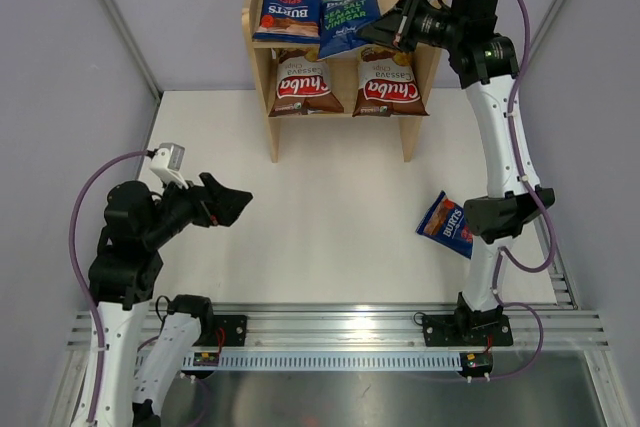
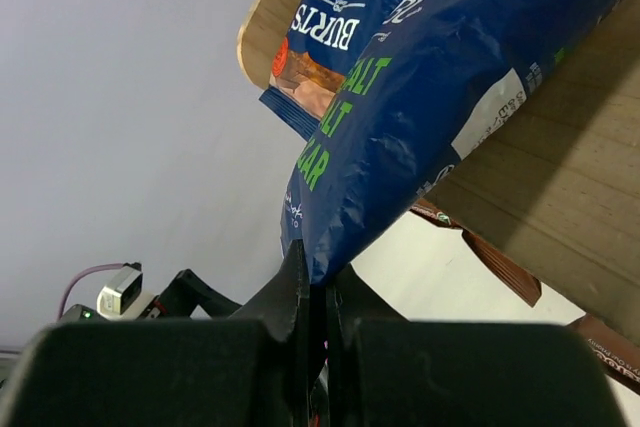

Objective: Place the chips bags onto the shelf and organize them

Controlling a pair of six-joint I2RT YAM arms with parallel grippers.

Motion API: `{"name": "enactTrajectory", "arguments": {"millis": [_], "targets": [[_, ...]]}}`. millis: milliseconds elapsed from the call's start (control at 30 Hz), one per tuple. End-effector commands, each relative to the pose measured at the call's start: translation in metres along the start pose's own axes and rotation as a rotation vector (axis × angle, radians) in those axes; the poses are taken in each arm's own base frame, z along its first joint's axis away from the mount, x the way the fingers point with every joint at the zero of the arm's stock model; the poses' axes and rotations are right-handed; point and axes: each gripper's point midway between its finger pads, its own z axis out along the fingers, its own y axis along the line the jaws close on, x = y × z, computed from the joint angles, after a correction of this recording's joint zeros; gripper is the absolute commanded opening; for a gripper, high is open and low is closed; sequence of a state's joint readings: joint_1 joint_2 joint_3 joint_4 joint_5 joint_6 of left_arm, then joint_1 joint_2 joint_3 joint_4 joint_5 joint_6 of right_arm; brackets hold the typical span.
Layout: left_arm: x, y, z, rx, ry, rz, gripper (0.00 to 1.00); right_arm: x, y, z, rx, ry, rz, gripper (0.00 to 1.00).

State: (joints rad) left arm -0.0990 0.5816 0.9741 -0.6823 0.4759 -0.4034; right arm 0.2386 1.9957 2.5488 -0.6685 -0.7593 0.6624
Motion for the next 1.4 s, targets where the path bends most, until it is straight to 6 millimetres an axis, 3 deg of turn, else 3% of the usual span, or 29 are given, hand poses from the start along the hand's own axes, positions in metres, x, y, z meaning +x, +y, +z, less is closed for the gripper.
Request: {"name": "enactTrajectory", "arguments": {"millis": [0,533,933,1367], "targets": [[-0.003,0.001,-0.002,-0.002,-0.027,0.056,0.99,-0.012,0.027,-0.012,-0.095,-0.017,-0.016,0.00],[0.014,-0.001,-0.001,0.027,0.009,0.052,0.99,-0.019,-0.018,0.009,-0.050,-0.011,0.054,0.06],[0.022,0.000,0.000,0.042,0.023,0.044,0.99,-0.042,-0.030,0.014,0.075,-0.178,0.021,0.06],[0.024,-0.007,-0.004,0.068,0.018,0.061,0.99,-0.038,-0.031,0.028,0.032,-0.146,0.028,0.24]]}}
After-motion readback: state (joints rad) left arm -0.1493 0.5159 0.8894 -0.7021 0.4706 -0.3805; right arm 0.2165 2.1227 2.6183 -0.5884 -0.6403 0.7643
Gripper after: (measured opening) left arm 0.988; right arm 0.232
